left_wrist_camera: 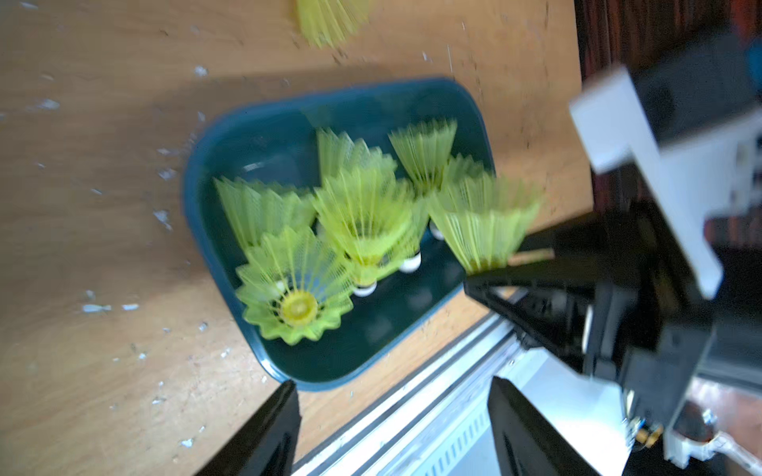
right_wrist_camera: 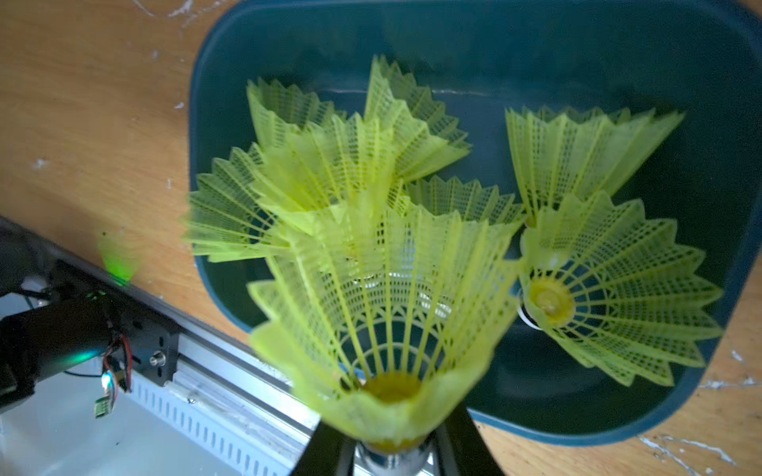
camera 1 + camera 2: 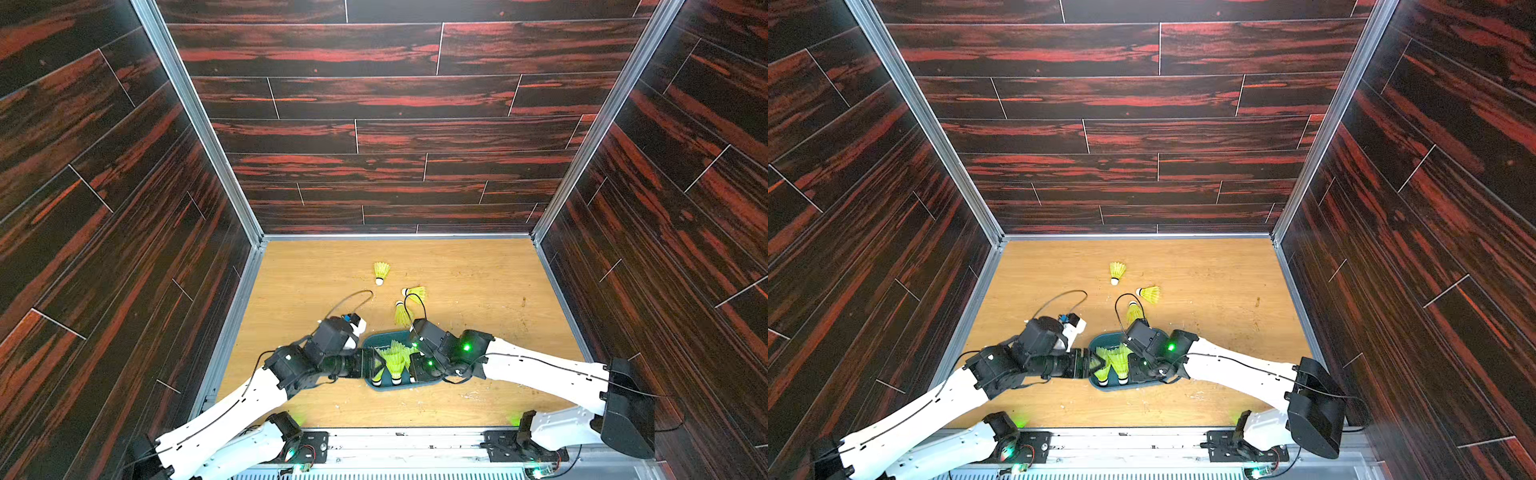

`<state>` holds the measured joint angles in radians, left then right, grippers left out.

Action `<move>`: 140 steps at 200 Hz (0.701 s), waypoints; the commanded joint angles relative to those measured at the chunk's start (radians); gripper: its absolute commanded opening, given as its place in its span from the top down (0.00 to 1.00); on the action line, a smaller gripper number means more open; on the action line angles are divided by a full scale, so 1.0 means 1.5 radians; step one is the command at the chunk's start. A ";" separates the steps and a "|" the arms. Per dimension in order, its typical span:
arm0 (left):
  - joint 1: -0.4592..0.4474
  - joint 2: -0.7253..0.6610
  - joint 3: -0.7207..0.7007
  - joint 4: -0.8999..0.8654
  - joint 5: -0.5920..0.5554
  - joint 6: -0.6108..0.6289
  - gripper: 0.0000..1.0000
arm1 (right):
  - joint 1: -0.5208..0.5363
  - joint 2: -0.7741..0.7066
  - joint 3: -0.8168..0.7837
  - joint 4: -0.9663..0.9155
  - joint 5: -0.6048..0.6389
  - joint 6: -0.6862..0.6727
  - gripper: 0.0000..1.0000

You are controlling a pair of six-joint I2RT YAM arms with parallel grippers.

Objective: Put the shuttlecocks into the storage box
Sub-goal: Place the shuttlecock in the storage box.

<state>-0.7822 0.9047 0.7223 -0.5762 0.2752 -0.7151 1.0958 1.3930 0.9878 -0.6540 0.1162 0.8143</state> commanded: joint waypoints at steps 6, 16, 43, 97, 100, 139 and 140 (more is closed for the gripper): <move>-0.040 -0.024 -0.016 -0.005 -0.061 0.003 0.23 | 0.007 -0.005 -0.012 0.015 0.003 0.018 0.76; -0.055 -0.031 -0.021 -0.005 -0.077 0.003 0.23 | 0.007 -0.003 -0.013 0.017 0.003 0.018 0.76; -0.075 -0.044 -0.033 0.033 -0.093 -0.001 0.23 | 0.007 0.002 -0.016 0.018 0.004 0.019 0.76; -0.095 -0.048 -0.045 0.078 -0.072 0.006 0.23 | 0.007 0.020 -0.010 0.020 0.006 0.017 0.76; -0.096 -0.047 -0.045 0.081 -0.070 0.007 0.23 | 0.007 0.020 -0.009 0.020 0.006 0.017 0.76; -0.100 -0.039 -0.050 0.114 -0.050 0.006 0.23 | 0.007 0.025 -0.010 0.018 0.007 0.018 0.75; -0.100 -0.039 -0.050 0.114 -0.050 0.005 0.23 | 0.007 0.025 -0.010 0.018 0.007 0.018 0.75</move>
<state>-0.9264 0.8436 0.6636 -0.4496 0.1795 -0.7170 1.0996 1.4151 0.9737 -0.6262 0.1169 0.8341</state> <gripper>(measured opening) 0.770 0.291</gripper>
